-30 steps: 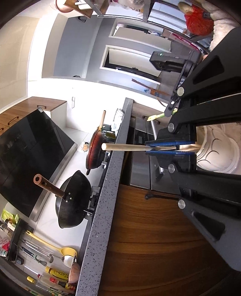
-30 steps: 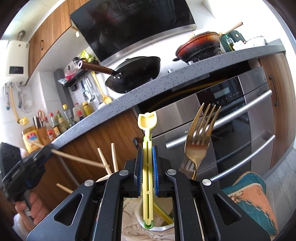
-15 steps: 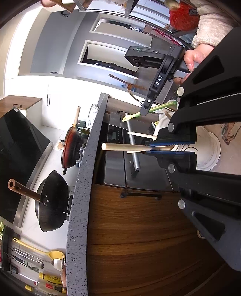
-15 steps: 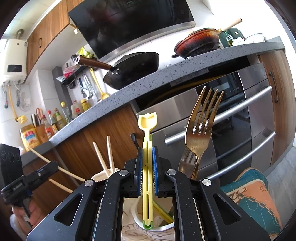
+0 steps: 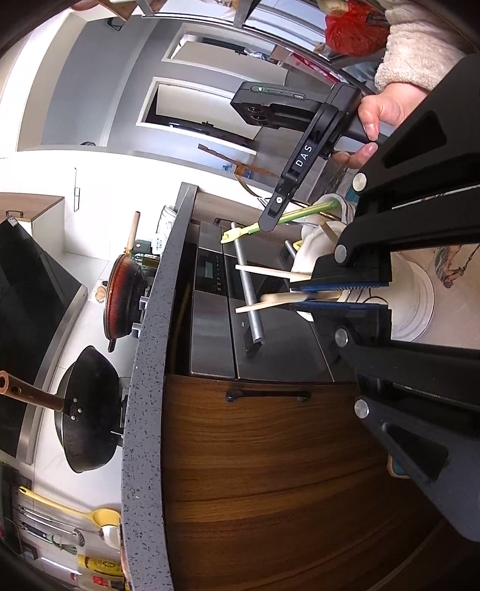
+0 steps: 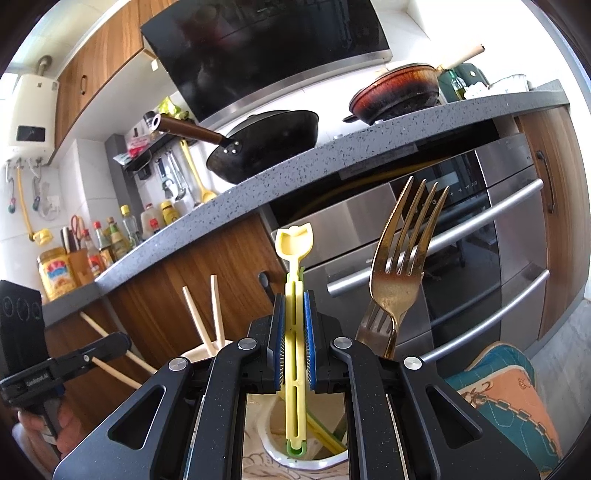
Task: Organize utensils
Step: 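Lower the chopstick into the tall cup while the right tool lowers the yellow utensil into the small cup, then open both tools and move them back over the remaining utensils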
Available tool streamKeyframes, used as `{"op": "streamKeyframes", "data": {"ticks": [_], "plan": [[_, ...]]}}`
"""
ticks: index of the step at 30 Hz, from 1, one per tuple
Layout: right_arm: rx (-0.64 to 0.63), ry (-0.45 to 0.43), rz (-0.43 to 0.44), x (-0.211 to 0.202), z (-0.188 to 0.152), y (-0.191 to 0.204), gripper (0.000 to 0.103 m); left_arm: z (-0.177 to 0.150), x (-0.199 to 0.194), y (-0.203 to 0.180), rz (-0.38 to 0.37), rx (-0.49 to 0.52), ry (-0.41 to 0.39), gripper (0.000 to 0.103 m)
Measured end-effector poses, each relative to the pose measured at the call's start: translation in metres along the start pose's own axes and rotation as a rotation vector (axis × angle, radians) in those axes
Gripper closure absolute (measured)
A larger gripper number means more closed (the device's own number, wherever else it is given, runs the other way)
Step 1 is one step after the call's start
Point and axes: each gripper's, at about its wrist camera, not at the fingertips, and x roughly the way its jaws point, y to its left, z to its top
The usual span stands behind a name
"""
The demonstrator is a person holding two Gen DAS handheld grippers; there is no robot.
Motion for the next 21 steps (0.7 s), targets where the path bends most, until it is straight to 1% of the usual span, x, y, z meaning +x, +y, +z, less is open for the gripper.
{"op": "streamKeyframes", "data": {"ticks": [2, 4, 6, 8, 14, 18, 21], "plan": [[0.003, -0.012, -0.002, 0.0, 0.0, 0.0, 0.092, 0.0, 0.001, -0.001, 0.005, 0.002, 0.001, 0.096], [-0.004, -0.035, -0.004, -0.001, -0.001, 0.001, 0.092, -0.001, 0.001, 0.0, 0.008, -0.008, -0.001, 0.091], [-0.017, -0.056, -0.011, -0.002, -0.001, 0.003, 0.092, -0.001, 0.0, 0.001, 0.013, -0.013, -0.005, 0.078], [-0.031, -0.067, -0.014, -0.001, -0.003, 0.005, 0.092, -0.002, -0.001, 0.002, 0.015, -0.018, -0.006, 0.074], [-0.043, -0.045, -0.025, 0.006, -0.008, 0.002, 0.092, -0.003, -0.002, 0.001, 0.006, -0.017, -0.001, 0.074], [-0.054, -0.026, -0.035, 0.0, -0.011, 0.002, 0.092, -0.003, -0.003, -0.001, 0.002, -0.011, -0.001, 0.074], [-0.084, 0.013, -0.057, -0.004, -0.014, 0.003, 0.092, -0.004, -0.004, -0.001, 0.004, -0.011, 0.001, 0.074]]}}
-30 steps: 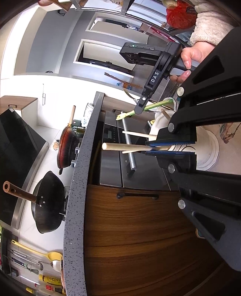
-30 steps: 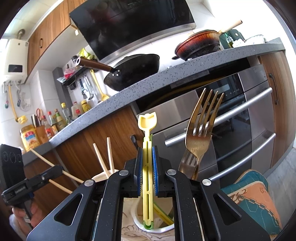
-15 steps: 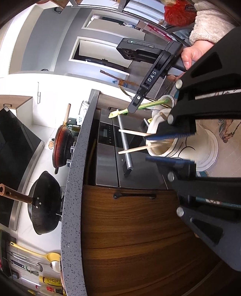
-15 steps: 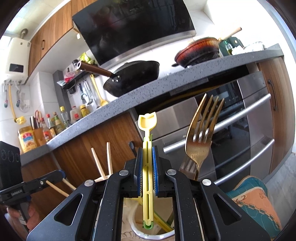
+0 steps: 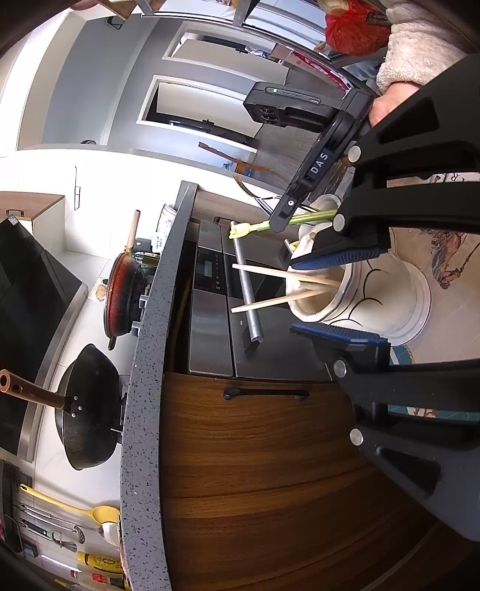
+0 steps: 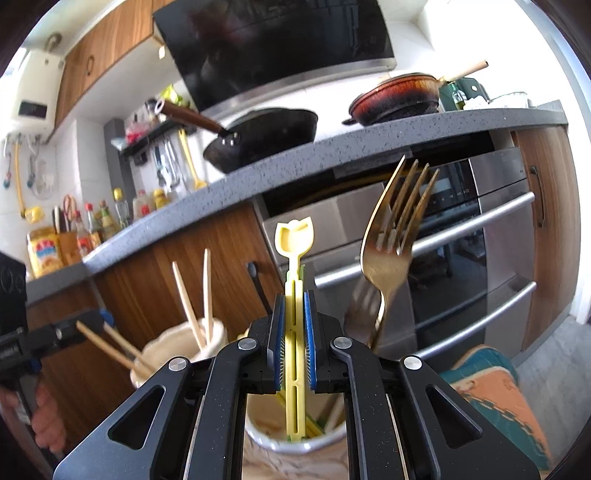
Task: Organize utensils
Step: 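Open both tools and move them back over the remaining utensils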
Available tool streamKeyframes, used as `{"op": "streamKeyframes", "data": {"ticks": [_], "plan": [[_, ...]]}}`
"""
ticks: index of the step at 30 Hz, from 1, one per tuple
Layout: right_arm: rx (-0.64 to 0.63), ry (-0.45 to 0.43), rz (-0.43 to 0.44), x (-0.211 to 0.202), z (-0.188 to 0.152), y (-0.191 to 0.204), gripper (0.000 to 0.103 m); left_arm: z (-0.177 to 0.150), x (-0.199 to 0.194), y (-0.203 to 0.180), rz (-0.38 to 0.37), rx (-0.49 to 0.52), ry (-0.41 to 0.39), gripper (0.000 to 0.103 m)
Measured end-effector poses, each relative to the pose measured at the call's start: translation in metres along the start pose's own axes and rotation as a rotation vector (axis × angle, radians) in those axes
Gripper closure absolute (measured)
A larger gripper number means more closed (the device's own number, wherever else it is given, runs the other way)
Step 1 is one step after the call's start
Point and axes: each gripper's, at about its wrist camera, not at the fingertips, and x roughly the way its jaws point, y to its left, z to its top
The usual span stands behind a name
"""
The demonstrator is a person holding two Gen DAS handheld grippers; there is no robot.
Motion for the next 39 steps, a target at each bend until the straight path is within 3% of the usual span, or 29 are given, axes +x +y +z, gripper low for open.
{"op": "streamKeyframes", "data": {"ticks": [4, 8, 11, 13, 17, 23, 25, 27, 32, 39], "plan": [[-0.039, 0.062, -0.025, -0.003, -0.003, 0.002, 0.092, 0.0, -0.002, 0.001, 0.008, -0.008, 0.003, 0.073], [-0.06, 0.108, -0.018, -0.006, -0.007, 0.005, 0.092, -0.003, -0.008, 0.002, 0.014, -0.024, 0.0, 0.065], [-0.073, 0.135, -0.027, -0.004, -0.01, 0.007, 0.09, -0.005, -0.009, 0.002, 0.02, -0.03, 0.009, 0.064], [-0.067, 0.145, -0.025, -0.005, -0.008, 0.006, 0.066, -0.006, -0.01, 0.001, 0.024, -0.03, 0.016, 0.061], [-0.084, 0.111, -0.034, -0.022, 0.0, 0.011, 0.059, -0.008, -0.017, -0.001, 0.036, -0.03, 0.017, 0.055], [-0.103, 0.069, -0.051, -0.067, 0.011, 0.018, 0.031, -0.015, -0.028, -0.012, 0.066, -0.016, 0.028, 0.044], [-0.095, 0.078, -0.052, -0.08, 0.012, 0.017, 0.017, -0.018, -0.033, -0.017, 0.095, -0.005, 0.031, 0.037], [-0.074, 0.093, -0.05, -0.092, 0.014, 0.014, 0.011, -0.02, -0.04, -0.02, 0.122, -0.002, 0.026, 0.023], [-0.044, 0.141, -0.087, -0.124, 0.011, 0.005, 0.008, -0.027, -0.058, -0.026, 0.16, -0.017, 0.01, 0.006], [-0.132, 0.246, -0.203, -0.142, -0.011, 0.007, 0.007, -0.044, -0.069, -0.028, 0.186, -0.042, 0.054, 0.006]]}}
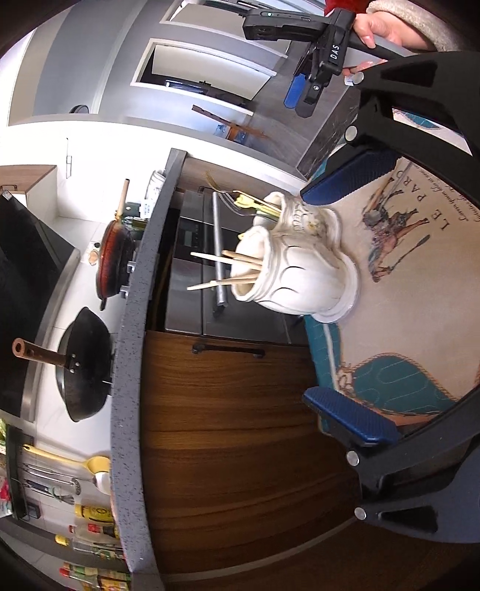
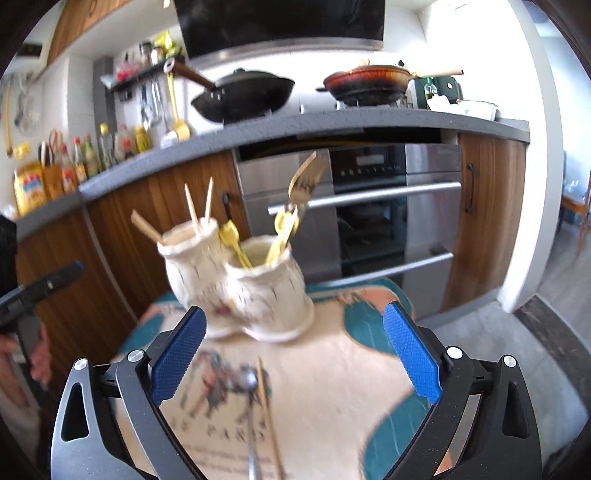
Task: Organize utensils
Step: 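Open both tools and move them back over the remaining utensils, then grasp the wooden chopstick with the left tool while the right tool grasps the silver flower spoon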
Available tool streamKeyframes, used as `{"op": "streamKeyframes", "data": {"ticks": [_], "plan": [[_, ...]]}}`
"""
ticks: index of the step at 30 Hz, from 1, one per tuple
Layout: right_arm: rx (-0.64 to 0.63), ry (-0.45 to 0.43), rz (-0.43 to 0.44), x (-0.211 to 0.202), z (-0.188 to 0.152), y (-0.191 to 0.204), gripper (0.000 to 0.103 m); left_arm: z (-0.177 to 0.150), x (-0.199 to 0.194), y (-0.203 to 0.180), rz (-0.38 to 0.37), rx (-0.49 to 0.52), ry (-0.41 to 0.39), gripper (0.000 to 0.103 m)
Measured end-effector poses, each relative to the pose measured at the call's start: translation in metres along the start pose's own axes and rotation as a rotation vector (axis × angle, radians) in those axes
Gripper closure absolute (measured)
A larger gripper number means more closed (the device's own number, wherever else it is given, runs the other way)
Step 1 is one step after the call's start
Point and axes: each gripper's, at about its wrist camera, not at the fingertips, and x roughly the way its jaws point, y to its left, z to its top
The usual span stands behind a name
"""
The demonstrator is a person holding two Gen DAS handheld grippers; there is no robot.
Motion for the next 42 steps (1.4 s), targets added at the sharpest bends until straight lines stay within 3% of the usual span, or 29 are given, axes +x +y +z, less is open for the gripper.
{"op": "streamKeyframes", "data": {"ticks": [14, 18, 20, 22, 28, 31, 42], "plan": [[-0.185, 0.228, 0.015, 0.026, -0.059, 0.048, 0.007, -0.037, 0.0, -0.001, -0.003, -0.051, 0.09, 0.006], [-0.254, 0.252, 0.001, 0.033, -0.069, 0.061, 0.009, -0.038, -0.002, -0.005, -0.012, -0.027, 0.086, 0.006], [-0.273, 0.267, 0.001, 0.037, -0.071, 0.066, 0.017, -0.039, -0.001, -0.005, -0.017, -0.025, 0.088, 0.006], [-0.287, 0.301, -0.001, 0.044, -0.075, 0.069, 0.039, -0.04, 0.0, -0.005, -0.021, -0.029, 0.095, 0.006], [-0.286, 0.381, 0.025, 0.06, -0.079, 0.072, 0.075, -0.043, 0.005, -0.005, -0.041, -0.034, 0.112, 0.006], [-0.284, 0.417, 0.031, 0.068, -0.08, 0.072, 0.085, -0.043, 0.006, -0.006, -0.042, -0.026, 0.114, 0.006], [-0.269, 0.467, 0.017, 0.093, -0.081, 0.07, 0.088, -0.047, 0.01, -0.005, -0.059, -0.049, 0.13, 0.006]]}}
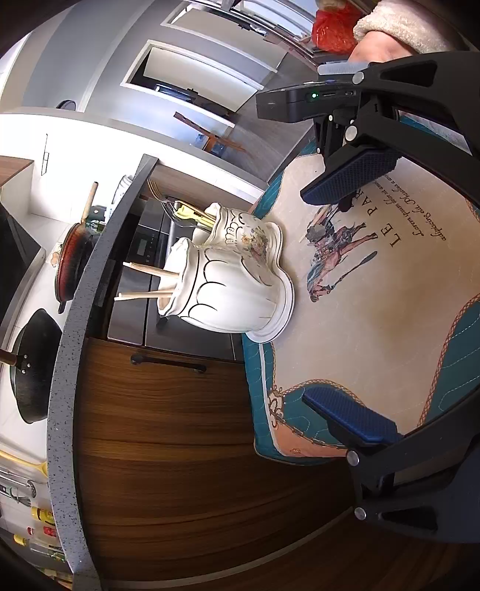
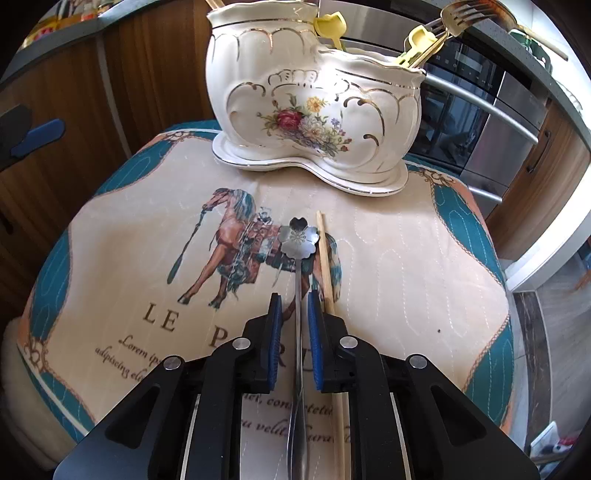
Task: Organize utensils
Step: 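Grasp the wooden chopstick with the left tool while the right tool grasps the silver flower spoon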
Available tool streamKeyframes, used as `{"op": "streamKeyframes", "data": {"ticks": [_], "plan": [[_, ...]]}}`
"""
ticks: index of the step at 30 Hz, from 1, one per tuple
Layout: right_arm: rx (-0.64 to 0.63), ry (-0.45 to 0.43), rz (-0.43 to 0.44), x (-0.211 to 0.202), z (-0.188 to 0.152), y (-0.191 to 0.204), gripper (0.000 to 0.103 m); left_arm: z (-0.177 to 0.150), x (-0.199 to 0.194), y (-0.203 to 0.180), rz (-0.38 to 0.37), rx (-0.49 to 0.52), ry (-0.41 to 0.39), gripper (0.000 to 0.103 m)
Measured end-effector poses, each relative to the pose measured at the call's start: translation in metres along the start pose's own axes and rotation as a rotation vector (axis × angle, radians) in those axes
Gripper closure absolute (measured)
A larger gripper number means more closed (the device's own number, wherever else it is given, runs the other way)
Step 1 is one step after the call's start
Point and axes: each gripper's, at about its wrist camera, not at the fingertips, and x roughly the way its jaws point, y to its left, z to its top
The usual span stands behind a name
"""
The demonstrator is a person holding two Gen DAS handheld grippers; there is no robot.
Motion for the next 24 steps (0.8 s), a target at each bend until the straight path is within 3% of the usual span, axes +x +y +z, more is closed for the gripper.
{"op": "streamKeyframes", "data": {"ticks": [4, 14, 24], "plan": [[0.029, -0.012, 0.041, 0.002, 0.0, -0.003, 0.099, 0.0, 0.002, 0.001, -0.002, -0.007, 0.004, 0.006], [0.091, -0.121, 0.084, -0.031, -0.008, -0.019, 0.099, -0.007, 0.015, -0.016, -0.013, -0.01, 0.053, 0.006], [0.156, -0.227, 0.048, -0.083, -0.024, -0.065, 0.099, -0.036, 0.07, -0.078, -0.014, -0.042, 0.179, 0.006]]}}
